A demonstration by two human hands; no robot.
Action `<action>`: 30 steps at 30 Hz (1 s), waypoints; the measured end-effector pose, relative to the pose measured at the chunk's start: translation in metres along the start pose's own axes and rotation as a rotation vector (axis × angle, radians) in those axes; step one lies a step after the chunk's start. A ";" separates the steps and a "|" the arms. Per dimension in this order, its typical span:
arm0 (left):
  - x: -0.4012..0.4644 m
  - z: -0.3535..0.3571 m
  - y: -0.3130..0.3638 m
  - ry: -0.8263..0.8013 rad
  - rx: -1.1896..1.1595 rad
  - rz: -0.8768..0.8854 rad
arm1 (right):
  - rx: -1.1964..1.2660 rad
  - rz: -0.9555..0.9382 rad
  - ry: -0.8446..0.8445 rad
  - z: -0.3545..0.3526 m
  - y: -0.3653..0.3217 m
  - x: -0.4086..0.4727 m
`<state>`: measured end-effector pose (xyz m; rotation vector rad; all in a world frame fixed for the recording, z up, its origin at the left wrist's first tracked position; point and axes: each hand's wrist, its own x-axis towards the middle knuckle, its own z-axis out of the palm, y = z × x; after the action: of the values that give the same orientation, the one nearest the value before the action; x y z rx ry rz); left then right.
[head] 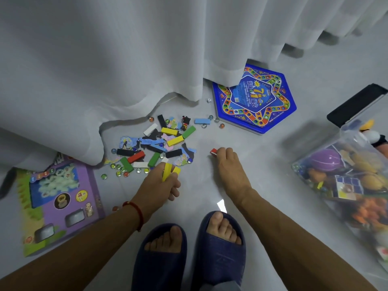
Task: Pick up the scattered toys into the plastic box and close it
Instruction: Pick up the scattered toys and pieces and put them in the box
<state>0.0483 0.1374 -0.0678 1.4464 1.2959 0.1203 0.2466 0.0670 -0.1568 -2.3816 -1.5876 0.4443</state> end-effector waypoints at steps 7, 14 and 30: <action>-0.009 0.023 0.049 -0.161 -0.429 -0.156 | 1.262 0.586 -0.040 -0.068 -0.010 -0.049; -0.059 0.083 0.203 -0.591 -0.560 -0.103 | 1.613 0.617 0.329 -0.239 0.043 -0.139; -0.135 0.143 0.356 -0.628 0.020 0.239 | 1.558 0.848 0.507 -0.364 0.117 -0.179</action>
<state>0.3134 0.0332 0.2221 1.4897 0.6150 -0.1804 0.4200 -0.1552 0.1575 -1.4403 0.2235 0.7254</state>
